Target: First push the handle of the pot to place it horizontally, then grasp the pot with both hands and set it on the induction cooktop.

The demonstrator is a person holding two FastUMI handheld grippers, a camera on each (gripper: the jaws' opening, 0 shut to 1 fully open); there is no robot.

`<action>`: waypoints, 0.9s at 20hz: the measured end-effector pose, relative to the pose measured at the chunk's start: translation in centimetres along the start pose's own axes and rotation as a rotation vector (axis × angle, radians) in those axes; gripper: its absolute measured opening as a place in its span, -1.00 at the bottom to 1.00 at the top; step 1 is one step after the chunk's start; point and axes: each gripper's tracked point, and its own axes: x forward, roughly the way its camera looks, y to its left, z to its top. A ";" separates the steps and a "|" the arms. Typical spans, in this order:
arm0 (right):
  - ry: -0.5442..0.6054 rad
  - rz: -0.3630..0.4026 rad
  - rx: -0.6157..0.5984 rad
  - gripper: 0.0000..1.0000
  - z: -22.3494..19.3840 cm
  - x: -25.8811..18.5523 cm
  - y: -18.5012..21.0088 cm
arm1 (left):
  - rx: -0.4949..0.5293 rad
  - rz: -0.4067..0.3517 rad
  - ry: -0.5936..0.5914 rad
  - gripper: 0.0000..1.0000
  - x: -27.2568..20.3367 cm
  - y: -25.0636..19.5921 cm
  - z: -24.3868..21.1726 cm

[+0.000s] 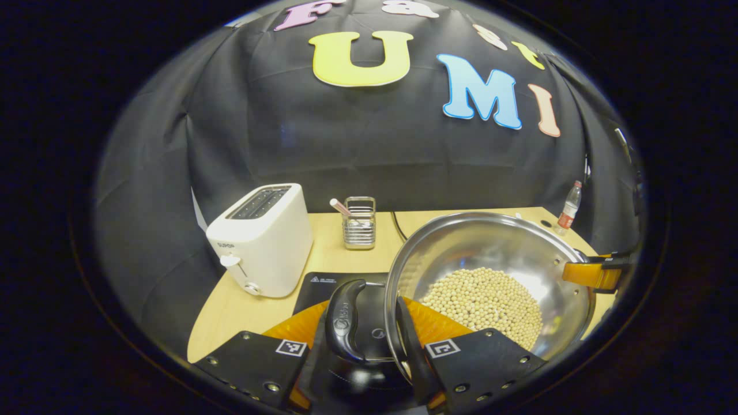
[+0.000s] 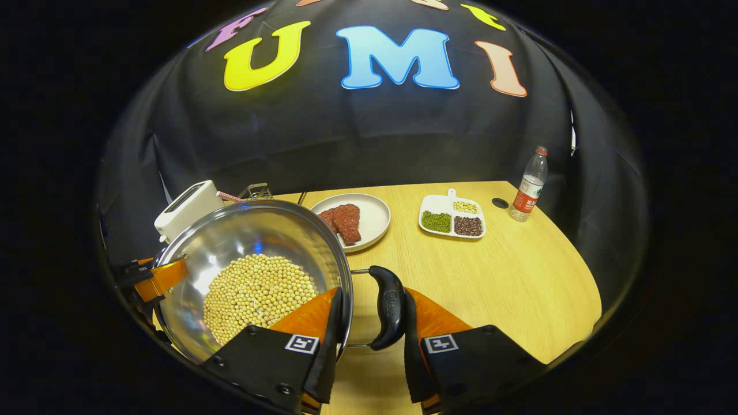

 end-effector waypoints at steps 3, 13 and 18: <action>0.000 0.004 -0.002 0.04 0.1 0.3 1.5 | -0.005 0.005 0.001 0.19 0.4 1.5 -0.1; 0.026 0.028 -0.012 0.03 -0.6 2.1 5.6 | -0.017 0.027 0.025 0.19 1.9 5.8 -1.3; 0.041 0.046 -0.022 -0.03 -1.0 3.1 7.1 | -0.032 0.038 0.041 0.19 2.7 7.7 -2.2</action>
